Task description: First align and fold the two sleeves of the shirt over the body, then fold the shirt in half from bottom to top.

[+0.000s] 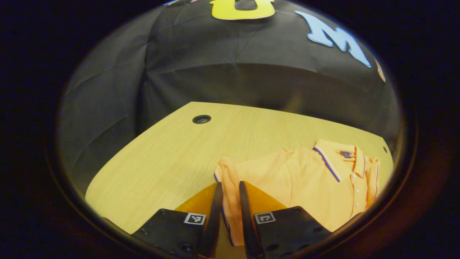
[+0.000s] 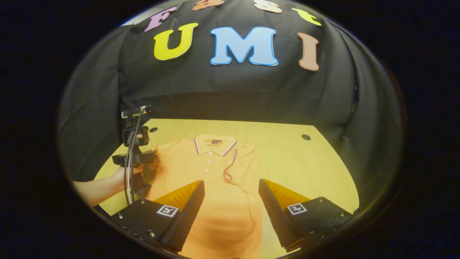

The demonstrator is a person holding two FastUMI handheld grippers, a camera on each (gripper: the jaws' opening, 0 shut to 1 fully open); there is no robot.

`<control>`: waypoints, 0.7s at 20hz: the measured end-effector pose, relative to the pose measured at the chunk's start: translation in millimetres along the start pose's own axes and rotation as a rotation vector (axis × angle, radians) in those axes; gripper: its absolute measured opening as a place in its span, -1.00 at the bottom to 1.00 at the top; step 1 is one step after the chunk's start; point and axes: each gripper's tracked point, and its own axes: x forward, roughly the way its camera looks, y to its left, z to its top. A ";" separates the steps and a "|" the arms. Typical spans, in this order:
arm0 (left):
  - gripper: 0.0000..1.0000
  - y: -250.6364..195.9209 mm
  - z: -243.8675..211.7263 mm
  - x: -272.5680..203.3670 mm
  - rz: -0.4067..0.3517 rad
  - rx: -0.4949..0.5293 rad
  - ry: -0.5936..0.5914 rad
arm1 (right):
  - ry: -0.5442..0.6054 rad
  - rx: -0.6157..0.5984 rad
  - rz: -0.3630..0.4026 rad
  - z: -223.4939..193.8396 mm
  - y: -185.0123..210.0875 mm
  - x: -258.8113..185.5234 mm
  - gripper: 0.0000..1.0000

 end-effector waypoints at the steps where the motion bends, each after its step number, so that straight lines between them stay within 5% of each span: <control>1: -0.37 0.5 -0.4 0.5 -0.003 0.009 0.001 | 0.001 0.006 -0.002 -2.4 -1.7 -0.5 0.87; 2: -0.37 0.9 0.2 -0.8 -0.001 0.008 0.000 | 0.003 0.011 -0.002 -2.8 -2.4 -1.4 0.87; 3: -0.67 -0.5 0.2 0.8 -0.003 0.018 0.002 | 0.004 0.014 -0.002 -4.6 -3.3 -1.8 0.87; 7: -0.82 -5.2 12.1 -5.8 0.000 0.026 -0.026 | -0.001 0.006 -0.009 -5.7 -8.9 -5.1 0.87; 14: -0.82 -42.9 45.5 -28.9 -0.037 0.090 -0.112 | -0.003 0.025 -0.030 -8.5 -22.0 -9.7 0.87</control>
